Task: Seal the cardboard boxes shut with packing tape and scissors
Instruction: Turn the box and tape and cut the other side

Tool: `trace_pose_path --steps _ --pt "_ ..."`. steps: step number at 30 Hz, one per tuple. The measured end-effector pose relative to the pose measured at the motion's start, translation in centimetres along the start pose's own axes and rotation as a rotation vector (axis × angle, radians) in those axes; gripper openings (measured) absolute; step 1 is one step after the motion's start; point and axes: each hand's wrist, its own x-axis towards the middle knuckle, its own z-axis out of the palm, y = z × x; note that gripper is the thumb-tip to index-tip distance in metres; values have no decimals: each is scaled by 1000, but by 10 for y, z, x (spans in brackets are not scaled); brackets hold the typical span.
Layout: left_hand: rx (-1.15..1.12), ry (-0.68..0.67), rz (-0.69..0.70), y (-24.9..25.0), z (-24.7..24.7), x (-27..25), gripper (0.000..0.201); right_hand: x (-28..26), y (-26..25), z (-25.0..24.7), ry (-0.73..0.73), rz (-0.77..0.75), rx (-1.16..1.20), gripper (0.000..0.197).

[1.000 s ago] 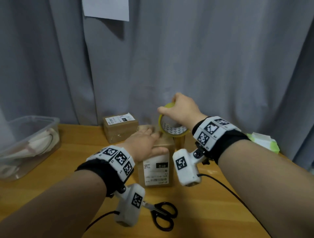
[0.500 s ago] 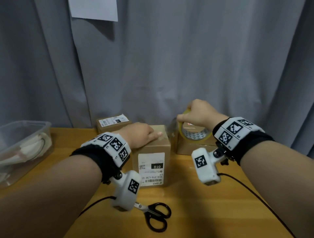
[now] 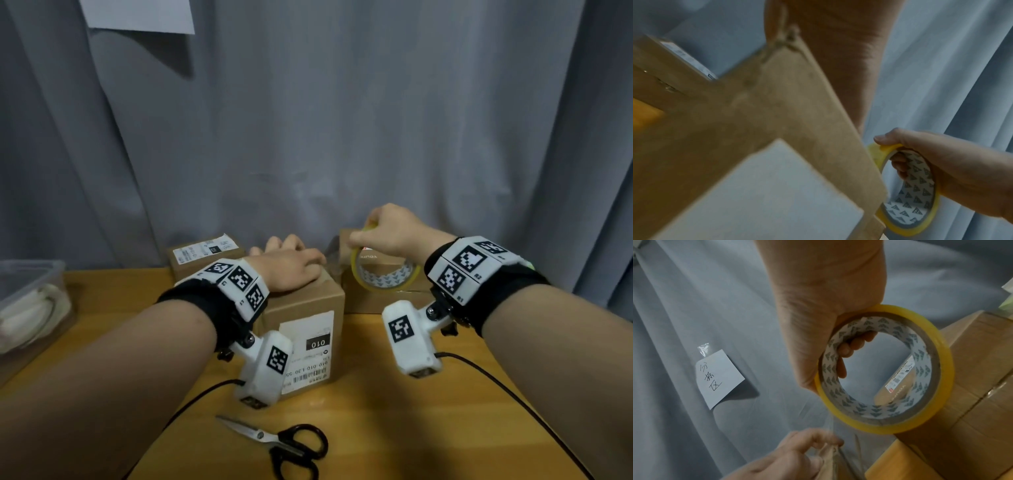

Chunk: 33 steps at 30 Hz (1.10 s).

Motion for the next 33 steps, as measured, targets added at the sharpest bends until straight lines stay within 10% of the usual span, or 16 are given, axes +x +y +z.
trace_pose_path --steps 5,10,19,33 --pt "-260 -38 52 6 -4 2 10 0 -5 1 -40 -53 -12 38" --pt "-258 -101 40 6 0 -9 54 -3 -10 1 -97 -98 -22 33" --pt "-628 -23 141 -2 5 -25 16 -9 -18 -7 -139 -117 75 32" --pt "-610 366 211 -13 28 -30 26 -23 0 36 -272 16 330 22"
